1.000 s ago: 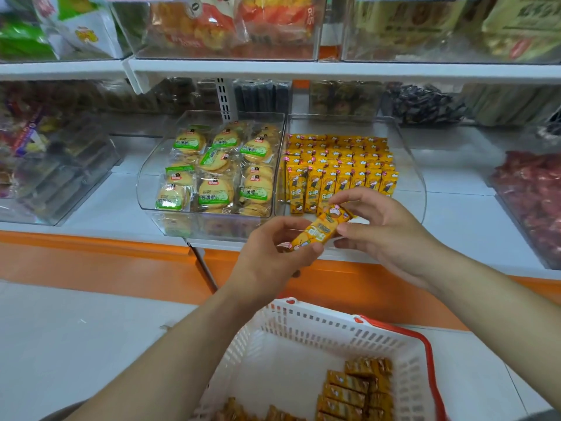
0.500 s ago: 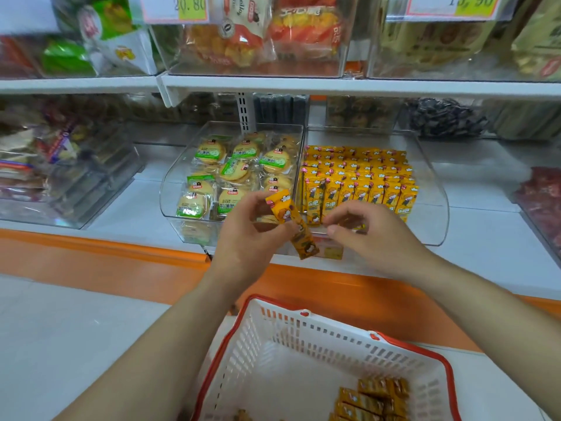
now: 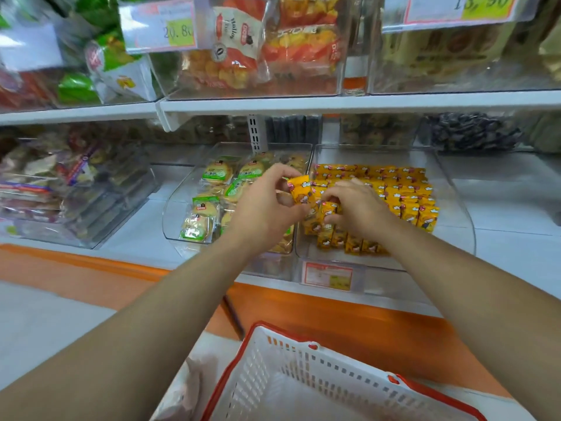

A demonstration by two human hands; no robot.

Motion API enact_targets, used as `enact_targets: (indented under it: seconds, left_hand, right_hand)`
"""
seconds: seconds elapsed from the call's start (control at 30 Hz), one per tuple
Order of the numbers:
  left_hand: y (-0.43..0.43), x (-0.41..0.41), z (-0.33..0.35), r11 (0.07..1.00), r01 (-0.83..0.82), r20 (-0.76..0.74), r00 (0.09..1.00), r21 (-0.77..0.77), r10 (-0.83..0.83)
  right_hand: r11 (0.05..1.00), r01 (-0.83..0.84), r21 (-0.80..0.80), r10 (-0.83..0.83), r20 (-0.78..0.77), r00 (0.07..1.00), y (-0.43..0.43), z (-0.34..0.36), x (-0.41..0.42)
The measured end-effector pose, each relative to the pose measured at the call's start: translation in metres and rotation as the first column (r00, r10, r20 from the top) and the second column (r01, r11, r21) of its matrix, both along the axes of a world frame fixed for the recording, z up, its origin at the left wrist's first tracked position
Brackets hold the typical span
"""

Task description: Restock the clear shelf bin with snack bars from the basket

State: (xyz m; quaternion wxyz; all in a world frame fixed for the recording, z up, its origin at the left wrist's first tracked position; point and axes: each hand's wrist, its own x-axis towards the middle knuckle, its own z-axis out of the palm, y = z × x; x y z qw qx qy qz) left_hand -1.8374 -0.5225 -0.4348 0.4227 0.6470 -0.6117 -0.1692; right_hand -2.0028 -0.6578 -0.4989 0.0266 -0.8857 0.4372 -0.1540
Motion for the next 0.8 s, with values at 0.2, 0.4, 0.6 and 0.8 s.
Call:
enact_targets:
  seconds: [0.2, 0.4, 0.6, 0.8]
  left_hand:
    - [-0.042, -0.003, -0.015, 0.994, 0.003, 0.385, 0.922, 0.109, -0.045]
    - [-0.067, -0.011, -0.016, 0.994, -0.047, 0.720, 0.693, 0.103, -0.042]
    - [-0.084, -0.024, -0.002, 0.975, -0.108, 0.876, 0.467, 0.195, -0.124]
    - [-0.093, -0.041, -0.004, 0.949, -0.239, 0.961, 0.232, 0.204, -0.148]
  right_hand:
    - [0.998, -0.048, 0.044, 0.042, 0.132, 0.990, 0.000, -0.005, -0.009]
    - [0.999, -0.051, 0.012, 0.047, 0.238, 0.970, -0.003, -0.015, -0.013]
    - [1.000, -0.011, -0.021, 0.016, 0.258, 0.966, 0.000, -0.014, -0.011]
    - [0.998, 0.060, -0.002, -0.058, 0.214, 0.975, 0.002, -0.012, -0.013]
